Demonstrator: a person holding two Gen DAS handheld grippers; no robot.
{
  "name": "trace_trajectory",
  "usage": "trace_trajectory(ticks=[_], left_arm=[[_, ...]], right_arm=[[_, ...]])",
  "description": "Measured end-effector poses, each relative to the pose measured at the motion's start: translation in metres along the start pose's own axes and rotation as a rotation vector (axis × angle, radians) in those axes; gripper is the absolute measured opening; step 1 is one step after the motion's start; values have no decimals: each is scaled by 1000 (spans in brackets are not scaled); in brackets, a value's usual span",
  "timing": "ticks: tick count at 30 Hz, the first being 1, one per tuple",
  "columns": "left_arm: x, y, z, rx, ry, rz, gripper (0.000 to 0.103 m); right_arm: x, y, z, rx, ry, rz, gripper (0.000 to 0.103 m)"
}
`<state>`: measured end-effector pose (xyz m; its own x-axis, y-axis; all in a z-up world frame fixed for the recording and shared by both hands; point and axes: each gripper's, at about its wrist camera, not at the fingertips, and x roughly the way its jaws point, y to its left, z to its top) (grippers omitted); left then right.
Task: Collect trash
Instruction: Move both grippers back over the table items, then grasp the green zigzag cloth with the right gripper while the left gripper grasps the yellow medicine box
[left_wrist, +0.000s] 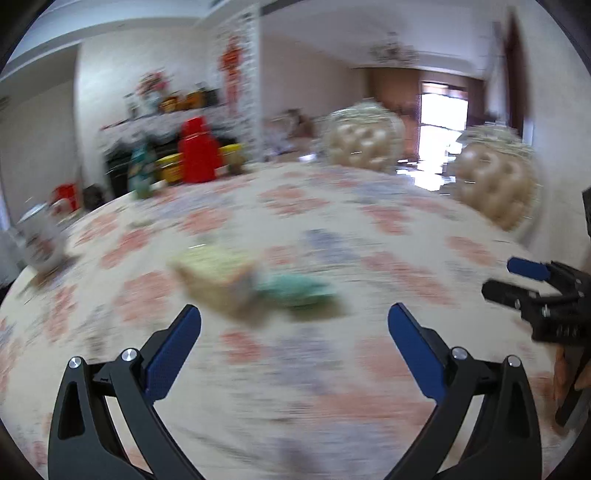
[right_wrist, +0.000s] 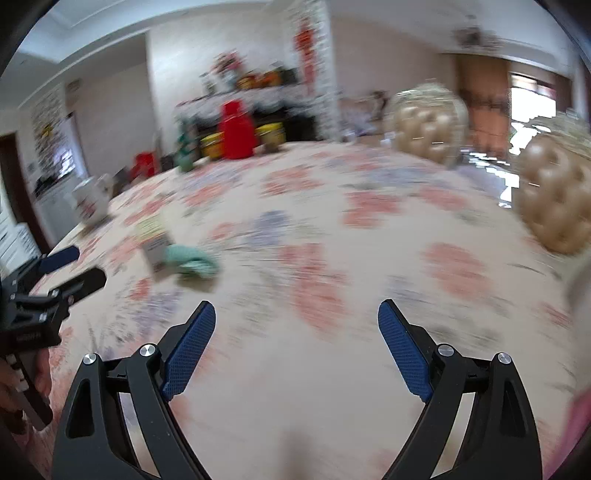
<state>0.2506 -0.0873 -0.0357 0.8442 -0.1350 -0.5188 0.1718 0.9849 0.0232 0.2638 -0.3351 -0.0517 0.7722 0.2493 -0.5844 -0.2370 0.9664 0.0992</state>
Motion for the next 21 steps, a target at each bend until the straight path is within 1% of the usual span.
trace_trajectory(ticks=[3, 5, 6, 7, 10, 14, 15, 16, 17, 18, 21], left_arm=[[11, 43, 3, -50, 37, 81, 98], [18, 67, 6, -85, 64, 106, 98], [21, 71, 7, -97, 71, 116, 98], [25, 80, 9, -117, 81, 123, 98], [32, 92, 14, -161, 92, 133, 98], [46, 86, 21, -179, 92, 151, 98], [51, 85, 23, -188, 92, 152, 98], [56, 85, 25, -198, 96, 153, 98], [62, 84, 27, -208, 102, 153, 98], [68, 83, 30, -223, 112, 149, 98], [87, 78, 35, -265, 137, 140, 98]], right_arm=[[41, 38, 15, -58, 58, 58, 85], [61, 56, 23, -94, 97, 82, 85], [75, 67, 26, -124, 132, 91, 85], [85, 75, 29, -141, 148, 95, 85], [113, 90, 34, -185, 195, 120, 85], [141, 101, 43, -206, 245, 148, 84], [148, 102, 45, -207, 256, 155, 78], [152, 103, 46, -210, 266, 162, 69], [156, 103, 47, -214, 282, 178, 47], [155, 102, 47, -215, 285, 187, 39], [142, 91, 43, -193, 252, 185, 34]])
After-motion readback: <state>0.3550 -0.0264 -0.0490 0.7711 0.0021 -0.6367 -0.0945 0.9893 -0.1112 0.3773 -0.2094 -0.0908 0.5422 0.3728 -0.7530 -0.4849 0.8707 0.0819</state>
